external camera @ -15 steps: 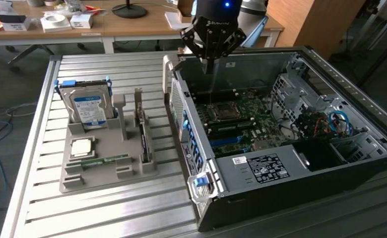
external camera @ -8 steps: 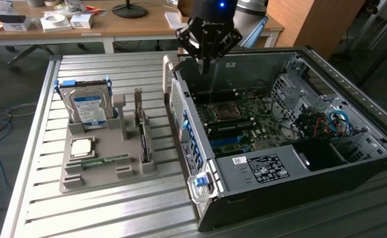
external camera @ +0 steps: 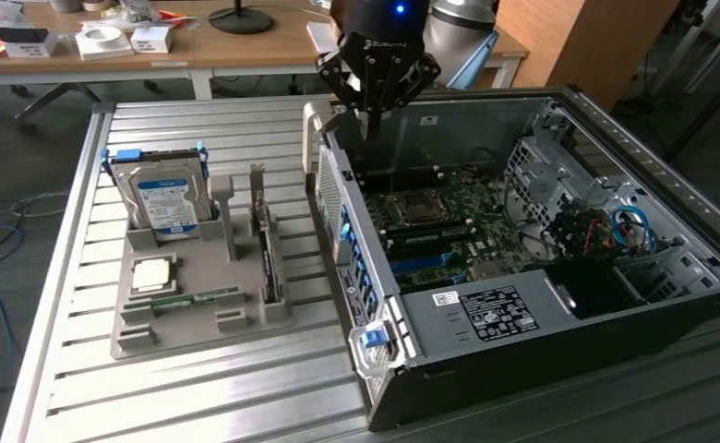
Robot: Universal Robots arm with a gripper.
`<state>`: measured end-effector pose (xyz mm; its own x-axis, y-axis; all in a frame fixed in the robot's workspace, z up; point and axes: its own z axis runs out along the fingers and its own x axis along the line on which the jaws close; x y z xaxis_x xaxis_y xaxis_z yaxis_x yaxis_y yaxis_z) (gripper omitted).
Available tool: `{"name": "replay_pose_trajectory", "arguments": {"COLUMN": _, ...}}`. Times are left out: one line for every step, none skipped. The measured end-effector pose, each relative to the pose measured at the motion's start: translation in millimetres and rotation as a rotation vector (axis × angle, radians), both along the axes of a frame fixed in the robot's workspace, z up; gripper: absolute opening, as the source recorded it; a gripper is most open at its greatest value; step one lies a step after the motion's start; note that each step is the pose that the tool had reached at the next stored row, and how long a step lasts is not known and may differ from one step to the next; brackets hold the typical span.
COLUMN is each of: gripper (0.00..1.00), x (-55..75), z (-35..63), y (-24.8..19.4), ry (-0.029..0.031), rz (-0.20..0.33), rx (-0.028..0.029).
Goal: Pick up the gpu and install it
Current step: 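Reach for the gpu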
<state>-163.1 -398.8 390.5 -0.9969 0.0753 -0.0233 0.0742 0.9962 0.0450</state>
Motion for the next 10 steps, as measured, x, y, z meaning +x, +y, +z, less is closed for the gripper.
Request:
{"name": "replay_pose_trajectory", "arguments": {"gripper": 0.11, "x": -1.3, "z": 0.0, "y": 0.0, "ry": 0.0, "rz": 0.0, "rx": 0.0}}
{"name": "replay_pose_trajectory", "arguments": {"gripper": 0.11, "x": -2.5, "z": -0.1, "y": 0.0, "ry": 0.0, "rz": 0.0, "rx": 0.0}}
{"name": "replay_pose_trajectory", "arguments": {"gripper": 0.11, "x": -3.7, "z": -0.2, "y": 0.0, "ry": 0.0, "rz": 0.0, "rx": 0.0001}}
{"name": "replay_pose_trajectory", "arguments": {"gripper": 0.11, "x": -4.8, "z": -0.2, "y": 0.0, "ry": 0.0001, "rz": 0.0, "rx": 0.0}}
{"name": "replay_pose_trajectory", "arguments": {"gripper": 0.11, "x": -6.0, "z": -0.3, "y": 0.0, "ry": 0.0, "rz": 0.0, "rx": 0.0001}}
{"name": "replay_pose_trajectory", "arguments": {"gripper": 0.11, "x": -7.2, "z": -0.3, "y": 0.0, "ry": 0.0, "rz": 0.0, "rx": 0.0001}}
{"name": "replay_pose_trajectory", "arguments": {"gripper": 0.11, "x": -8.4, "z": -0.4, "y": 0.0, "ry": 0.0, "rz": 0.0, "rx": 0.0001}}
{"name": "replay_pose_trajectory", "arguments": {"gripper": 0.11, "x": -9.5, "z": -0.4, "y": 0.0, "ry": 0.0, "rz": 0.0, "rx": 0.0}}
{"name": "replay_pose_trajectory", "arguments": {"gripper": 0.11, "x": -10.8, "z": -0.5, "y": 0.0, "ry": 0.0, "rz": 0.0, "rx": 0.0}}
{"name": "replay_pose_trajectory", "arguments": {"gripper": 0.11, "x": -12.1, "z": -0.6, "y": 0.0, "ry": 0.0, "rz": 0.0, "rx": 0.0}}
